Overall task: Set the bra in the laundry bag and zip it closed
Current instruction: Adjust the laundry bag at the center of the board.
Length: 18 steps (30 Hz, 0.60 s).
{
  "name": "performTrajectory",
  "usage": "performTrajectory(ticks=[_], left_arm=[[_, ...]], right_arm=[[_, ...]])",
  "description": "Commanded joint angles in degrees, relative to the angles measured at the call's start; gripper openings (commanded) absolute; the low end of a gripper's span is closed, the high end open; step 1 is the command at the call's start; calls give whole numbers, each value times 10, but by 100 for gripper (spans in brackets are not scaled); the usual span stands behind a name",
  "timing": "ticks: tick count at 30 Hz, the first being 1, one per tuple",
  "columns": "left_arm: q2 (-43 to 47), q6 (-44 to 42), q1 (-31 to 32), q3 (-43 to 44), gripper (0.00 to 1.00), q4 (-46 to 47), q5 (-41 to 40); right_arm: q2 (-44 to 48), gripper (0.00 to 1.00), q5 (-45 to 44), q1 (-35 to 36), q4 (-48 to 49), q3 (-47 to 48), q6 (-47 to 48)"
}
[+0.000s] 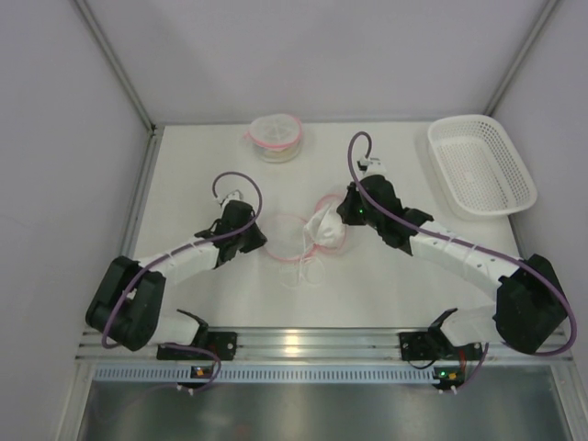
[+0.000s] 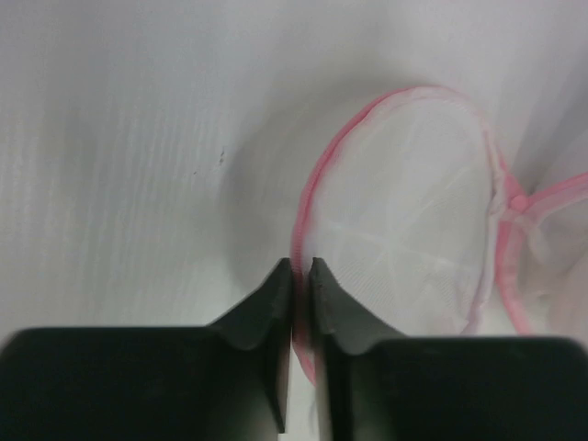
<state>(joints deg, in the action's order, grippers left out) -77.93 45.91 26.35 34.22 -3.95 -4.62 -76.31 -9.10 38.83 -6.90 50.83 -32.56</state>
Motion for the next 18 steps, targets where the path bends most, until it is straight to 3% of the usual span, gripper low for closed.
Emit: performTrajectory(ticks=[1,2,9,13,18], left_arm=[[1,-15,-1,20,0,97,16],[6,-25,-1,36,0,90,24],[112,-176,0,275,0,-225,-48],[132,-238,0,397,0,-307,-43],[118,-255,0,459,0,-366,-15]], right_arm=[[-4,0,4,-2,1,35,8],[-2,0,3,-4,-1,37,7],[18,0,7,-7,-31,42,-13],[26,0,3,-7,-47,45,-16],[25,0,-2,-6,-81,60,-14]])
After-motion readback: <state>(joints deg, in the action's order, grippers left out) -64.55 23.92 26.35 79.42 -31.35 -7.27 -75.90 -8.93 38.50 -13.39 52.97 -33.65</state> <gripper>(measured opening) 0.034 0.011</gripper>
